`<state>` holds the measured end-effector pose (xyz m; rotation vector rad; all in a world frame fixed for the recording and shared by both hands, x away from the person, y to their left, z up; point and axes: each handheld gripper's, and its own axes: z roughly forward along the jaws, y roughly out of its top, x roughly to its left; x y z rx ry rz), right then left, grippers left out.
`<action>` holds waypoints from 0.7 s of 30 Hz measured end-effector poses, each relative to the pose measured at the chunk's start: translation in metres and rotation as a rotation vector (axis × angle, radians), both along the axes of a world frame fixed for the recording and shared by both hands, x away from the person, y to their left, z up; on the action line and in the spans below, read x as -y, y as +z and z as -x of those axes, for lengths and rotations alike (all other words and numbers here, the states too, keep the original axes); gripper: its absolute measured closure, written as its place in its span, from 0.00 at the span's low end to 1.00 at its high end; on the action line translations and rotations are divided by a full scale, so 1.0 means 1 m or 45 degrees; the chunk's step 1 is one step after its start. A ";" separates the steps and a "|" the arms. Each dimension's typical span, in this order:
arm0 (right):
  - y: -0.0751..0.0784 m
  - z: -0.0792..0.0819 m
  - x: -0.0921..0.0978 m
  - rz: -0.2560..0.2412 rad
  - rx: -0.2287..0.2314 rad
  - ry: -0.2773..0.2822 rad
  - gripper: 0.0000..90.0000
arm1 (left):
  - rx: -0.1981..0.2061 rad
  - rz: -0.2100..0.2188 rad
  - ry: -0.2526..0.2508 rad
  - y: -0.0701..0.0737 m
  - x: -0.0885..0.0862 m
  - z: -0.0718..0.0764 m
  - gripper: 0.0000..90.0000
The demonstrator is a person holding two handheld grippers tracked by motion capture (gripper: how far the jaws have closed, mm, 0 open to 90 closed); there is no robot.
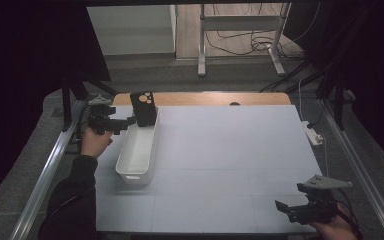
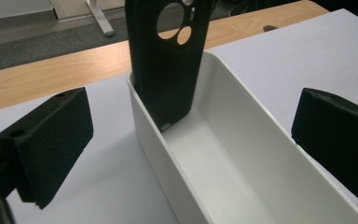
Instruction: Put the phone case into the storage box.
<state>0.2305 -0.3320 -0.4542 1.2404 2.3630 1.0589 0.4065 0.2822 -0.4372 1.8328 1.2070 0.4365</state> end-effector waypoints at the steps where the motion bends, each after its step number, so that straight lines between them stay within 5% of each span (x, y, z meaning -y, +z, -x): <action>1: 0.000 0.000 0.000 0.000 0.000 0.000 0.00 | 0.002 -0.002 -0.003 0.000 0.000 0.001 0.00; 21: 0.000 0.000 -0.001 0.005 0.003 0.002 0.00 | 0.041 0.045 -0.036 0.000 0.001 0.034 0.00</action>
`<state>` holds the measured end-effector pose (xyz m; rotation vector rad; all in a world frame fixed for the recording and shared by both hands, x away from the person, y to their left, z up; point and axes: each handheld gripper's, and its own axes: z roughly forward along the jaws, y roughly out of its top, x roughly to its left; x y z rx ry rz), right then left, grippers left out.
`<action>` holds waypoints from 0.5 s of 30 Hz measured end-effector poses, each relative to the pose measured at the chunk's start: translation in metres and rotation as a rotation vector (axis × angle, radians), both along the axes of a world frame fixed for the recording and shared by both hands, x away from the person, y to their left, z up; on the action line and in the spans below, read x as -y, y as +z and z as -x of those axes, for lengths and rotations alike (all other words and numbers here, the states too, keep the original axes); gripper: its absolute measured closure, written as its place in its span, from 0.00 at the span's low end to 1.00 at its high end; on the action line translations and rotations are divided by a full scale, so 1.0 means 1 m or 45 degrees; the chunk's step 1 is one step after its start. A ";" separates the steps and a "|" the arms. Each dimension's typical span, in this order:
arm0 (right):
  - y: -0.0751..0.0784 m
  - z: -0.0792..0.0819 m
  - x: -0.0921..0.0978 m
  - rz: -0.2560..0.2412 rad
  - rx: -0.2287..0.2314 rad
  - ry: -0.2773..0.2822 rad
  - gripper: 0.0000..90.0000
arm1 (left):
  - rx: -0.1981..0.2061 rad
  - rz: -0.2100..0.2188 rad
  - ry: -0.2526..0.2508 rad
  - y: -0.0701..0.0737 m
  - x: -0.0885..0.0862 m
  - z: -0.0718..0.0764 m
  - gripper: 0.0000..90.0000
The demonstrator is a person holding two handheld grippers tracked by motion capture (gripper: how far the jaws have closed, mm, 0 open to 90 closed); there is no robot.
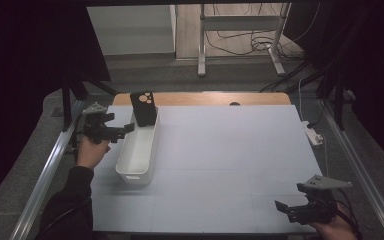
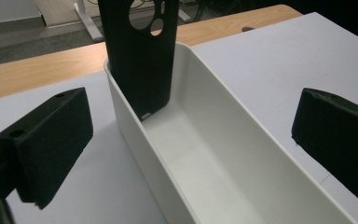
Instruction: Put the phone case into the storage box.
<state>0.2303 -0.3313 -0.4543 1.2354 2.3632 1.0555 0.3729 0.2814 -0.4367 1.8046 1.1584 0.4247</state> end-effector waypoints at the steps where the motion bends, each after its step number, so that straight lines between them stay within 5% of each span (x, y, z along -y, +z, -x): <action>1: 0.000 0.000 0.000 0.000 0.000 0.000 0.00 | -0.001 0.001 0.000 0.000 0.000 0.002 0.00; 15: 0.000 0.000 0.000 0.001 0.003 0.001 0.00 | 0.008 -0.005 -0.003 -0.004 0.002 0.029 0.00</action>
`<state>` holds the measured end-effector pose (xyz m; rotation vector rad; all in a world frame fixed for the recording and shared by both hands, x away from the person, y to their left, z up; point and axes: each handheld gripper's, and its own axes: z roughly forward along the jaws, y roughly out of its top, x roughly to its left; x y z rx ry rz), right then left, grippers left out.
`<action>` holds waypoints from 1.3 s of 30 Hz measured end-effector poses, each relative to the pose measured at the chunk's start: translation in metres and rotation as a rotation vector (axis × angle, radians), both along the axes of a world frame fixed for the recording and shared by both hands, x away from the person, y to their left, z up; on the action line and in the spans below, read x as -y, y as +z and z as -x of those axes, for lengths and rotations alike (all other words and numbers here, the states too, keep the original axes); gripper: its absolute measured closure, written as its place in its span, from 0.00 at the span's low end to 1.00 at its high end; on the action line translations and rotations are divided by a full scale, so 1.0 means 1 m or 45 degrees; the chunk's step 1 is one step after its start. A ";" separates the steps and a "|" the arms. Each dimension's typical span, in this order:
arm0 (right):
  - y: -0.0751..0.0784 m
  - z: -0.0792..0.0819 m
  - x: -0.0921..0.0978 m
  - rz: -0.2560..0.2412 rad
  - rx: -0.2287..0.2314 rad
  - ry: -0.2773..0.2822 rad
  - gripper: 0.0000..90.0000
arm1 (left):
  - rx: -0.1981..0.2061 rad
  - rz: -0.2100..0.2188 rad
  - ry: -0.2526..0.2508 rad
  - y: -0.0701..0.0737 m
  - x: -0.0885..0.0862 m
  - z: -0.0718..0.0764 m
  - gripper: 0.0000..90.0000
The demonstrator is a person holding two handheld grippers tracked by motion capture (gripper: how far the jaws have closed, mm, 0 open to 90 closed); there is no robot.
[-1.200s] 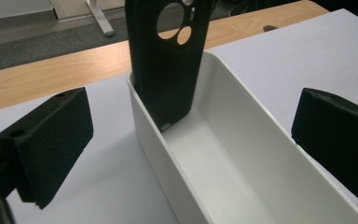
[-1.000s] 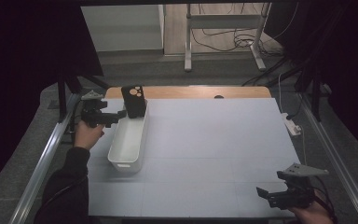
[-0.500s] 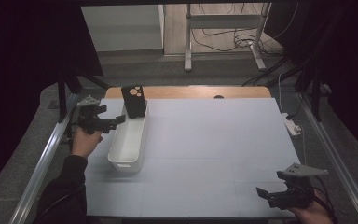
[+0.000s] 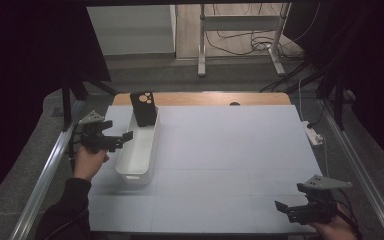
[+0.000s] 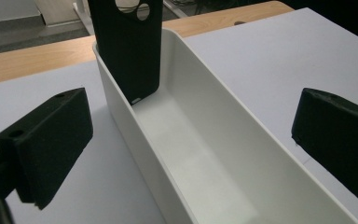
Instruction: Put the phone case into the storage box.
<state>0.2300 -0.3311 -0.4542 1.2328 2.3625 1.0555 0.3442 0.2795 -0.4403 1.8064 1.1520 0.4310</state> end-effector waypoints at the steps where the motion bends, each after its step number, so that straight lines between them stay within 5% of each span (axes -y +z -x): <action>1: 0.000 0.000 0.000 0.000 0.000 0.001 0.00 | -0.004 -0.007 0.000 0.000 0.000 0.002 0.00; 26: 0.000 0.001 0.000 -0.004 -0.002 0.008 0.00 | 0.006 0.002 0.004 -0.002 0.004 0.049 0.00; 39: 0.000 0.001 -0.001 0.000 -0.004 0.012 0.00 | 0.011 -0.047 0.004 -0.002 0.011 0.075 0.00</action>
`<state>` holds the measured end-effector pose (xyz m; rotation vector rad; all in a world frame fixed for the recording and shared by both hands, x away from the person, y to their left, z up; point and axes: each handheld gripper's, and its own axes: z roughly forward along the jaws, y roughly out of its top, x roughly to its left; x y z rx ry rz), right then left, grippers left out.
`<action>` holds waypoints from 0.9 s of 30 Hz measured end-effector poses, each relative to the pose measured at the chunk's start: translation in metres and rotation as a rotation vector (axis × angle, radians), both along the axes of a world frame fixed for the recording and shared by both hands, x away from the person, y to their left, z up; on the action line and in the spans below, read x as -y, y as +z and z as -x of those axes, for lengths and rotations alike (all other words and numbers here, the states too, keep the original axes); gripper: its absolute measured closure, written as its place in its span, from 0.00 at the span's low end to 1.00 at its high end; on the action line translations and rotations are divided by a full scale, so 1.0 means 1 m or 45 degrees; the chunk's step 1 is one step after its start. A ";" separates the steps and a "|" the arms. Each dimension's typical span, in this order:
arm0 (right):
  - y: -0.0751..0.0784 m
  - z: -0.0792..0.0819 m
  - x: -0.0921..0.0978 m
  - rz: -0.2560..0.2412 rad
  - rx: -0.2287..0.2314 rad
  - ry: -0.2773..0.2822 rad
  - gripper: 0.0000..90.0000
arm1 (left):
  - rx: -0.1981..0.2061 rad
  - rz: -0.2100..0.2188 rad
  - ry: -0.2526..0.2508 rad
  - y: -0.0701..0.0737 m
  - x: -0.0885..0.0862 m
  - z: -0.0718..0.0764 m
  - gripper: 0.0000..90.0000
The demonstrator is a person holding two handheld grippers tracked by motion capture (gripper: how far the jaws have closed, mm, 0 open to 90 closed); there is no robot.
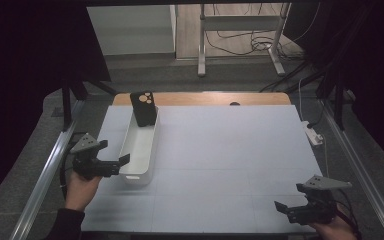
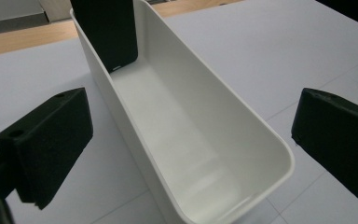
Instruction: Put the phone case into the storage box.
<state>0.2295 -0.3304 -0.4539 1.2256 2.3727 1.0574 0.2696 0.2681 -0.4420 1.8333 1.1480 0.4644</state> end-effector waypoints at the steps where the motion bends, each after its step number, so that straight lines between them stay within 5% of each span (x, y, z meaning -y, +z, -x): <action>1: 0.000 0.000 0.000 -0.001 0.000 0.000 0.00 | -0.003 -0.002 0.001 0.000 0.000 0.002 0.00; 27: 0.000 0.000 0.000 0.003 0.006 0.003 0.00 | -0.009 -0.007 0.045 -0.008 -0.003 0.063 0.00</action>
